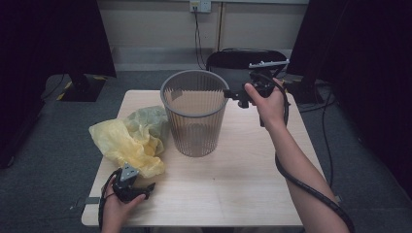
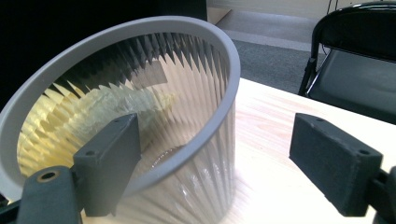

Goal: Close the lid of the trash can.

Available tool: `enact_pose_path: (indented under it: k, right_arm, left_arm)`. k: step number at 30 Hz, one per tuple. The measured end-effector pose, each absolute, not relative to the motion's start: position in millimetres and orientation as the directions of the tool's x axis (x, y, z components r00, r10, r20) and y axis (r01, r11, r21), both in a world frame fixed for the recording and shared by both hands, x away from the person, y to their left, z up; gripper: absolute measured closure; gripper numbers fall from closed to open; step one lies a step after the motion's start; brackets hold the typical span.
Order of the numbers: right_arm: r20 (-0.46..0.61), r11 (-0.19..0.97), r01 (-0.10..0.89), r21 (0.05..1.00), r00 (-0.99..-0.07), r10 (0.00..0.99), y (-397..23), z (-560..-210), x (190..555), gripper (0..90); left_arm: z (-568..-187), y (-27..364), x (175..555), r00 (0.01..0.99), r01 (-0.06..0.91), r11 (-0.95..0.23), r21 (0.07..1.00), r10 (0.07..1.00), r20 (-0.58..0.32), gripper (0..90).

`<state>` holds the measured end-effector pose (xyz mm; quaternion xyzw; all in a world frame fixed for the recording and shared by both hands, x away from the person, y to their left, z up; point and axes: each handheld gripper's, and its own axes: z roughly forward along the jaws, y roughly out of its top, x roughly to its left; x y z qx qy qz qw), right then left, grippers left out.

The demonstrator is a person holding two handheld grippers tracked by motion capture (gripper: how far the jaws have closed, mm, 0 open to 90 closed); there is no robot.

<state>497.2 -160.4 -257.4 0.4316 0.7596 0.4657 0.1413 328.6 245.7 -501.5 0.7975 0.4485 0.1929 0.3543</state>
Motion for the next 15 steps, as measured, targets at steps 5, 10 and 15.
enact_pose_path:
  k: [5,10,15]
  right_arm:
    - [0.176,0.220,0.525,0.822,-0.603,0.778,-165,-257,492,15.4]
    - [0.171,0.234,0.526,0.818,-0.610,0.773,-170,-257,487,15.4]
    - [0.165,0.239,0.525,0.817,-0.610,0.775,-175,-258,483,15.4]
  left_arm:
    - [-501,246,329,0.523,0.579,-0.346,0.738,0.852,-0.010,14.3]
    - [-501,246,329,0.523,0.579,-0.346,0.738,0.852,-0.010,14.2]
    - [-501,246,329,0.523,0.579,-0.346,0.738,0.852,-0.010,14.2]
